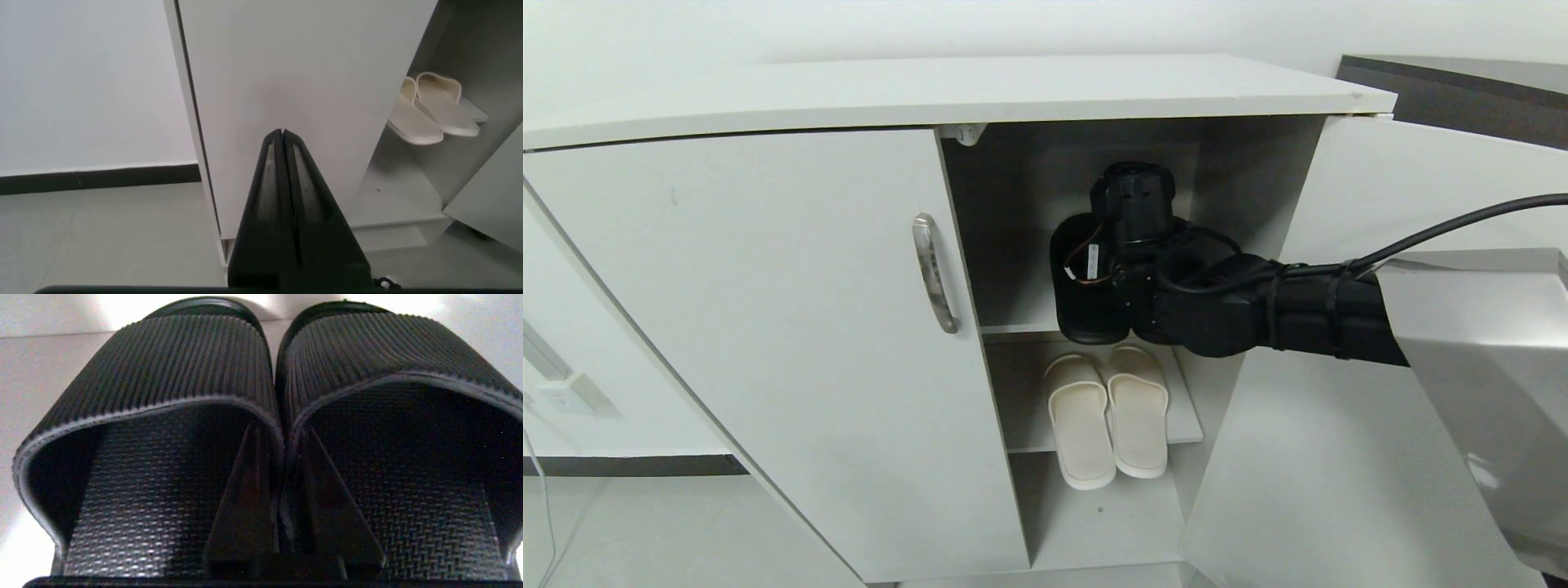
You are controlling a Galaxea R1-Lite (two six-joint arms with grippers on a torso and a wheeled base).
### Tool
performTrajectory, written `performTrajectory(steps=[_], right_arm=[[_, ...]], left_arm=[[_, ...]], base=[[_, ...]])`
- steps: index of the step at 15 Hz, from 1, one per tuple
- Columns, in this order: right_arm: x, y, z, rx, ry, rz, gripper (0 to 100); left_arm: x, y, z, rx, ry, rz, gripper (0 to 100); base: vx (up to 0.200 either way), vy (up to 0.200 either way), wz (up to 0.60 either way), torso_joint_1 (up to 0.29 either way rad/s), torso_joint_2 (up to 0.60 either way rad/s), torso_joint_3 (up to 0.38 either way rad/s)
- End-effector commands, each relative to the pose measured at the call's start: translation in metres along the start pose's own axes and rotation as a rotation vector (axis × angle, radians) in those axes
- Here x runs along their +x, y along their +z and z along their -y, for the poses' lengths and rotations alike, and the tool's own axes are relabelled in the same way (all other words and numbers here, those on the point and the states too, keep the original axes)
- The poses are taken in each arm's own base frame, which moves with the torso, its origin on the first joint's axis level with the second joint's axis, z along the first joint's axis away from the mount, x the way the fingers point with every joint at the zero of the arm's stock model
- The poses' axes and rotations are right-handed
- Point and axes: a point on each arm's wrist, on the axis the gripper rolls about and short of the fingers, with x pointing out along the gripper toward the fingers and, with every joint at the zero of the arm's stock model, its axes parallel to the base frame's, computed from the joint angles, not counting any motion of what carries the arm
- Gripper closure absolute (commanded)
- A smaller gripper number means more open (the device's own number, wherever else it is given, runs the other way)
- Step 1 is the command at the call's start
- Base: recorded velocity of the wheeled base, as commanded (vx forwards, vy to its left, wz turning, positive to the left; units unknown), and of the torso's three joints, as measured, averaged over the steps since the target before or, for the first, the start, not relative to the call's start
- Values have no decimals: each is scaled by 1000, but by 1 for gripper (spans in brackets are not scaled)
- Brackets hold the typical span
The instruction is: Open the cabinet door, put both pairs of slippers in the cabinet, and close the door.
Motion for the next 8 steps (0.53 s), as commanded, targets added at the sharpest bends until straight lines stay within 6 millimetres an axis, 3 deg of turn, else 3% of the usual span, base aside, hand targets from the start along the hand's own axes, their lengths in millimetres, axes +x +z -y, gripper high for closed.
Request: performTrajectory(steps=[1, 5, 8], right_arm=[[0, -1, 0, -1, 1, -1, 0], [-5, 1, -1, -3, 4, -4, 0], [-27, 6, 2, -17, 23, -19, 0]], left_arm=[[0, 0, 0, 0, 1, -1, 100], [0, 0, 0, 0, 1, -1, 100], [0, 0, 0, -2, 1, -1, 100]], base=[[0, 0, 0, 0, 0, 0], [0, 0, 0, 0, 0, 0], [0, 0, 0, 0, 0, 0]])
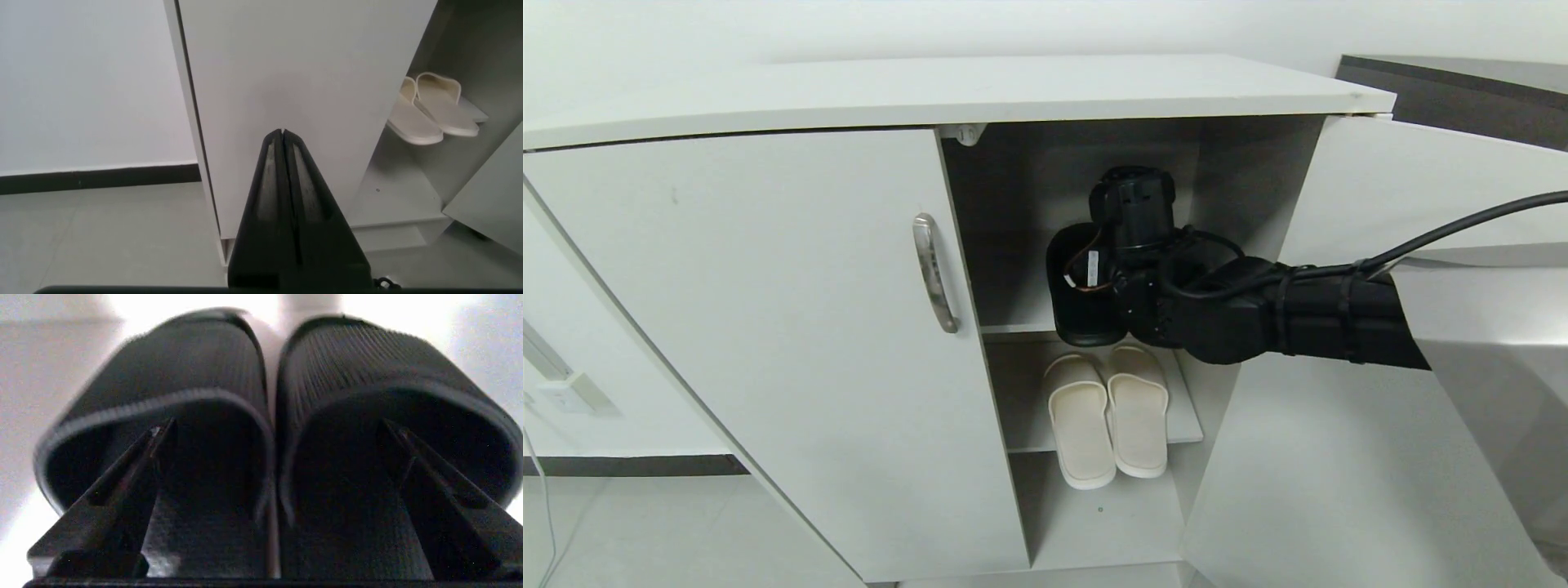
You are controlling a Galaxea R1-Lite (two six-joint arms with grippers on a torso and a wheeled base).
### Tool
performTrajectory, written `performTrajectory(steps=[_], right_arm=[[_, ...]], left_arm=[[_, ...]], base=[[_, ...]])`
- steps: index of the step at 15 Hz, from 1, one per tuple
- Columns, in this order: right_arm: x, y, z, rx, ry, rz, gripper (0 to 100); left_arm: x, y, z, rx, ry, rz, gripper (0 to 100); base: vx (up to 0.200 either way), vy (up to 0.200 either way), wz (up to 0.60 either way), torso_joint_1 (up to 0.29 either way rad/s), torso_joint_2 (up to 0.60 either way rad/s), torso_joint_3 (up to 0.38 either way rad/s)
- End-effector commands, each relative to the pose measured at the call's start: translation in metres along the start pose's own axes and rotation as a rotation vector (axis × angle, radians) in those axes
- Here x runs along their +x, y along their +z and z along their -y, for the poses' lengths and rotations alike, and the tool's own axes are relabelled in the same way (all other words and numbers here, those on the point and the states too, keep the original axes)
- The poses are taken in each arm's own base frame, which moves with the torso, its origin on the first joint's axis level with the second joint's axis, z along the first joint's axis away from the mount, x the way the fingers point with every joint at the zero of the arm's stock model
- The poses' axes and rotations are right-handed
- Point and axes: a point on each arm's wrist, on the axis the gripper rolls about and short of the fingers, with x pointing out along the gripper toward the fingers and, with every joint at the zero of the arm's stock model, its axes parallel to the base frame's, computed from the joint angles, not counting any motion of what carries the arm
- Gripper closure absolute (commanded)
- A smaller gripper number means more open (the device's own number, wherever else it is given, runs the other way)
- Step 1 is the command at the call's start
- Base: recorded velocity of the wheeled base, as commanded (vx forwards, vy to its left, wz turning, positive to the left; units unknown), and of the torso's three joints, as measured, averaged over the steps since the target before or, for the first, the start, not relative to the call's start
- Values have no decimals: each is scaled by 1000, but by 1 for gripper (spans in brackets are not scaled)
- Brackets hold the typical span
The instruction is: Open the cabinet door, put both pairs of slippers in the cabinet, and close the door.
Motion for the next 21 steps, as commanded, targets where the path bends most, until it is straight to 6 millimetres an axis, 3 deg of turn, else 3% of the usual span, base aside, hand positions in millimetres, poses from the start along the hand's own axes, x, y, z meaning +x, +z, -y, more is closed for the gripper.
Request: performTrajectory(steps=[1, 3, 6, 7, 10, 12, 16, 17, 21], right_arm=[[-21, 9, 3, -1, 20, 0, 0], [-45, 10, 8, -9, 27, -16, 0], [-102, 14, 19, 6, 103, -15, 0], [-110, 13, 21, 7, 115, -15, 0], [-156, -16, 38, -26, 204, -36, 0], [-169, -34, 43, -33, 241, -35, 0], [-171, -62, 49, -35, 288, -43, 0], [-171, -64, 49, -39, 288, -41, 100], [-171, -66, 48, -44, 290, -45, 100]], left_arm=[[0, 0, 0, -1, 0, -1, 100], [0, 0, 0, -1, 0, -1, 100], [0, 0, 0, -1, 0, 0, 100], [0, 0, 0, -1, 0, 0, 100], [0, 0, 0, 1, -1, -1, 100], [0, 0, 0, 1, -1, -1, 100], [0, 0, 0, 2, -3, 0, 100], [0, 0, 0, 2, -3, -1, 100], [0, 0, 0, 2, -3, 0, 100]], base=[[0, 0, 0, 0, 0, 0], [0, 0, 0, 0, 0, 0], [0, 0, 0, 0, 0, 0], [0, 0, 0, 0, 0, 0], [0, 0, 0, 0, 0, 0], [0, 0, 0, 0, 0, 0], [0, 0, 0, 0, 0, 0], [0, 0, 0, 0, 0, 0], [0, 0, 0, 0, 0, 0]])
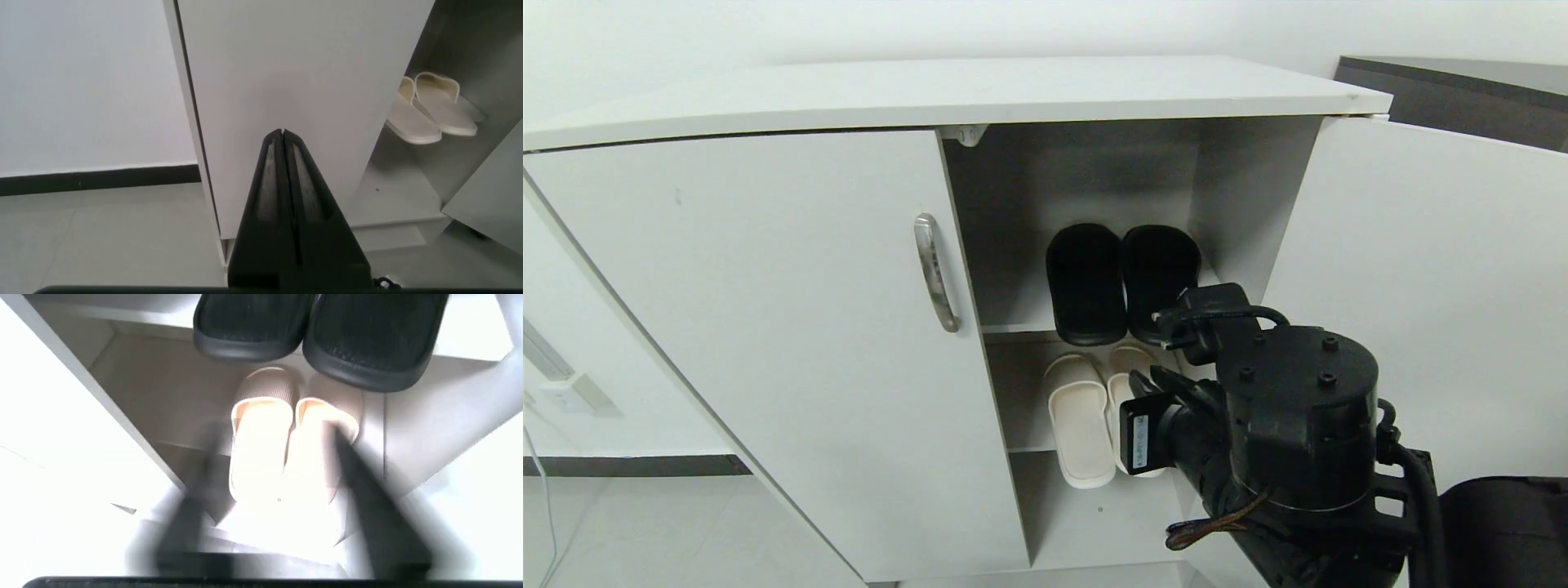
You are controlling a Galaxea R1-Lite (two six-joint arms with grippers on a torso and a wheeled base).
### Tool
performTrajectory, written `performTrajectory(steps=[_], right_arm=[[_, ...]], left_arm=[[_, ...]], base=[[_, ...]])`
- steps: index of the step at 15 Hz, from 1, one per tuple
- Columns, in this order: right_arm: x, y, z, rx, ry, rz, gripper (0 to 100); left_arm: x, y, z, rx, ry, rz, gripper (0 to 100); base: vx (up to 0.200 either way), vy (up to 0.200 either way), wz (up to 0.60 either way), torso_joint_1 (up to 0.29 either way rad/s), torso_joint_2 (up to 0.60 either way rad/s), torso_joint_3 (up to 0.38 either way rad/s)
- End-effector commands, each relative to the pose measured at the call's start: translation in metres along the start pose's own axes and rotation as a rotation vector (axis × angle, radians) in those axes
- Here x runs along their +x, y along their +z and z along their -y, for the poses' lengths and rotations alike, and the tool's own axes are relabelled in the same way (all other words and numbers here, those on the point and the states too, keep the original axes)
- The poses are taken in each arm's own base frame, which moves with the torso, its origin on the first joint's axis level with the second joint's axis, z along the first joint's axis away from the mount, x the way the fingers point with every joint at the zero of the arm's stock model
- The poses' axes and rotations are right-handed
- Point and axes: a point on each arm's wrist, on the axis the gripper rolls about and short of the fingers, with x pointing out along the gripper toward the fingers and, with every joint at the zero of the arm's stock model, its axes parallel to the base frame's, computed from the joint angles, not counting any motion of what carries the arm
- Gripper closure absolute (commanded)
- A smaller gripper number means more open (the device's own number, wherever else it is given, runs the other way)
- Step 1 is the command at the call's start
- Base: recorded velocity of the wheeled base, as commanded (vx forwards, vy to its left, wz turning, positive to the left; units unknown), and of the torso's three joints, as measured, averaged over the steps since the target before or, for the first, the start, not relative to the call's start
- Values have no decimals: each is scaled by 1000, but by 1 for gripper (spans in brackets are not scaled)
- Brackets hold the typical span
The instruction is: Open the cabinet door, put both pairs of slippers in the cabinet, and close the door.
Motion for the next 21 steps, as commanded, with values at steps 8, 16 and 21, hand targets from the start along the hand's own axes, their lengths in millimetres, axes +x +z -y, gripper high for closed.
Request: performTrajectory(steps=[8, 16, 21], right_arm=[[0, 0, 0, -3, -2, 0, 100], [1, -2, 1, -3, -2, -4, 100], [11, -13, 8, -18, 9, -44, 100]], left_arm=[[0, 0, 0, 0, 0, -2, 100], [0, 0, 0, 0, 0, -2, 100], [0, 0, 0, -1, -2, -2, 100]], base=[[-75, 0, 0, 2, 0, 0], [-200, 0, 0, 2, 1, 2], [-200, 0, 0, 1, 3, 3]])
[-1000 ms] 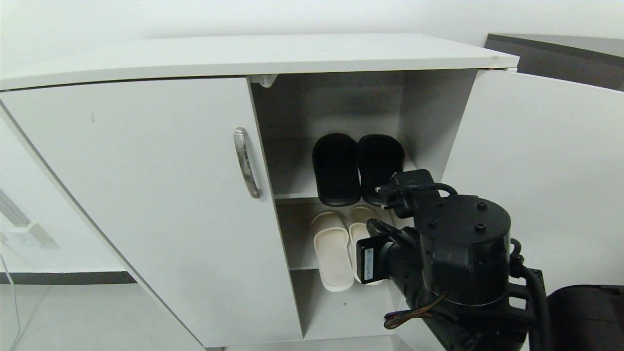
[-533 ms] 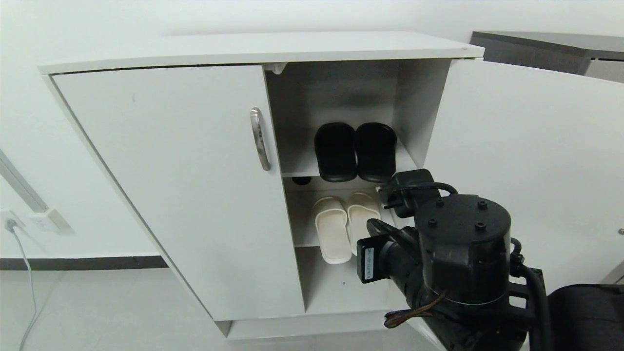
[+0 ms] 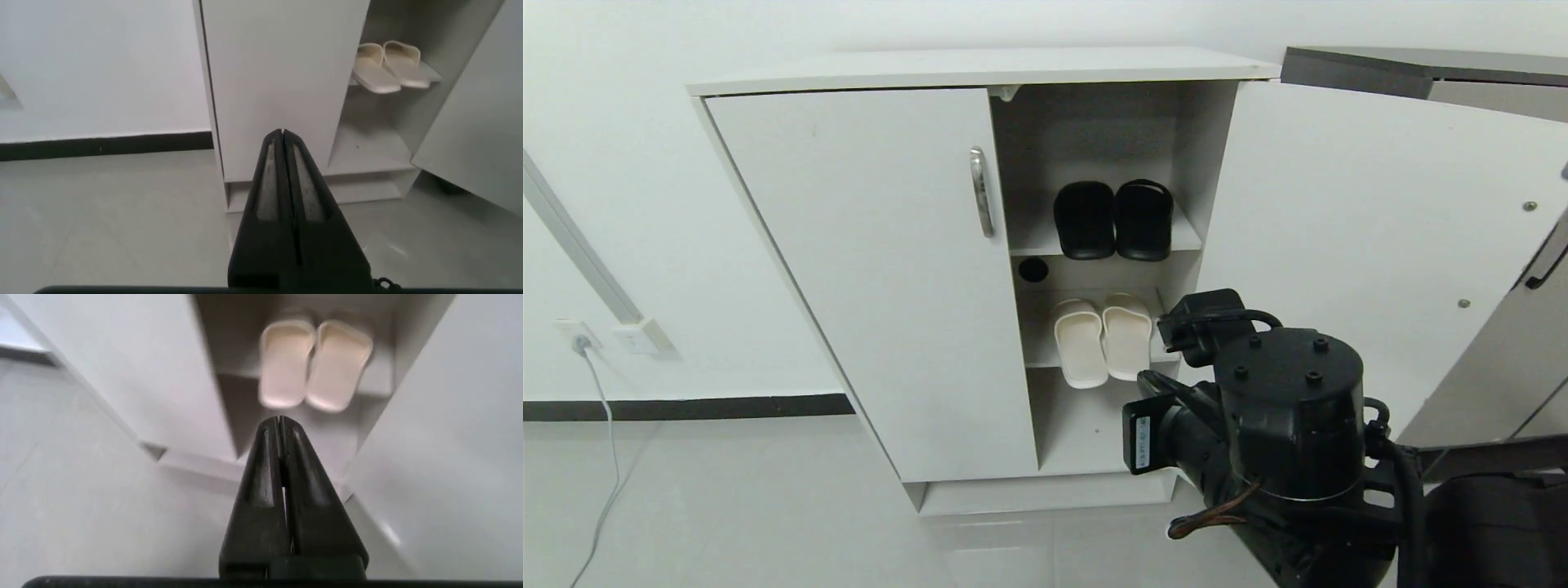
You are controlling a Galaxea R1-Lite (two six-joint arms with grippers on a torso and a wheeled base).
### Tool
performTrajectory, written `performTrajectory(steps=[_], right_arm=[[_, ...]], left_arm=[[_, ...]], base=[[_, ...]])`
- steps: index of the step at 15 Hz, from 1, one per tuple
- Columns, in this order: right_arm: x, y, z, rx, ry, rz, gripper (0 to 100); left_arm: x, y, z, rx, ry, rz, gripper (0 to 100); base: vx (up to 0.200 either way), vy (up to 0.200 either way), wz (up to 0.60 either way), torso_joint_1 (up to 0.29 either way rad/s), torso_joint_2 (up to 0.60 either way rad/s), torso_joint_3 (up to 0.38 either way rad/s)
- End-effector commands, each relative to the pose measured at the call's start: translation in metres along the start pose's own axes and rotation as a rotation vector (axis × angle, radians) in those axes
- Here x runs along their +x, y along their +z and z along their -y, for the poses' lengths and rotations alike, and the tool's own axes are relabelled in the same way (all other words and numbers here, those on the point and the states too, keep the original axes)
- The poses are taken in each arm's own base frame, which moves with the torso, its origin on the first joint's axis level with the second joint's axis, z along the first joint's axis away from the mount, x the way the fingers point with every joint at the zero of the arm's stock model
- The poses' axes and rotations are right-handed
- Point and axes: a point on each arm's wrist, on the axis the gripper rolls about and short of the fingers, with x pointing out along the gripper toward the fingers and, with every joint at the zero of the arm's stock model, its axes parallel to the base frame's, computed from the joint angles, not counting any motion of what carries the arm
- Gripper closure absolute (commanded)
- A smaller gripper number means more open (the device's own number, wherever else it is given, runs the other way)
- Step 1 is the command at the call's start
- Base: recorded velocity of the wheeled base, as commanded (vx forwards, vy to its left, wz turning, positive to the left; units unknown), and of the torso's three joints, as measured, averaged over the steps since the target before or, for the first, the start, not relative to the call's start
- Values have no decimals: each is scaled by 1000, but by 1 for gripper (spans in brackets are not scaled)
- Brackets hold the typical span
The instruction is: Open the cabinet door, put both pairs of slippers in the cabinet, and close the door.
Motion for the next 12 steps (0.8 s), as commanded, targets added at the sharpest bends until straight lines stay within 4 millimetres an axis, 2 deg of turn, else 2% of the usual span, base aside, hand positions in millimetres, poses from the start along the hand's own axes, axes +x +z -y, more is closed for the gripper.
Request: performTrajectory(steps=[1, 5, 12], right_arm=[[4, -9, 3, -21, -9, -22, 100], [4, -9, 5, -20, -12, -18, 100], [5, -11, 7, -29, -21, -23, 100]], left_arm=[[0, 0, 0, 0, 0, -1, 100], [0, 0, 0, -1, 1, -1, 100], [0, 0, 0, -1, 1, -1, 100]], base=[[-200, 0, 0, -2, 2, 7], [-200, 0, 0, 2, 1, 2], [0, 0, 0, 0, 0, 0]])
